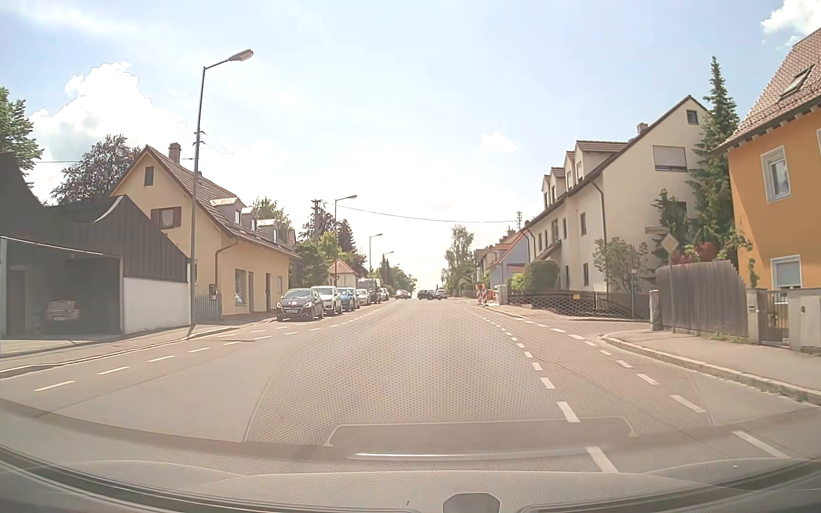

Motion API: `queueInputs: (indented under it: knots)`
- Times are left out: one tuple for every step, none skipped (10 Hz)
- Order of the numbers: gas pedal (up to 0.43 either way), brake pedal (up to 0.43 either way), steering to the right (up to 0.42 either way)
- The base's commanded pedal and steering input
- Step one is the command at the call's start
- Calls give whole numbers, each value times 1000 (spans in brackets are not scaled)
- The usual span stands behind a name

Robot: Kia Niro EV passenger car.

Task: Follow the waypoints while adhering to traffic rules and regulations

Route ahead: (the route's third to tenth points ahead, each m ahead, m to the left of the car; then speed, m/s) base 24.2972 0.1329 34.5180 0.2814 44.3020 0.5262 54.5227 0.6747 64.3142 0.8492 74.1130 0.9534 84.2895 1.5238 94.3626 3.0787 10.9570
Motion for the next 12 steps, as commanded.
queueInputs:
  knots:
    - [118, 0, 20]
    - [118, 0, 20]
    - [110, 0, 20]
    - [98, 0, 16]
    - [98, 0, 14]
    - [98, 0, 13]
    - [98, 0, 12]
    - [98, 0, 10]
    - [98, 0, 8]
    - [110, 0, 8]
    - [118, 0, 8]
    - [118, 0, 5]
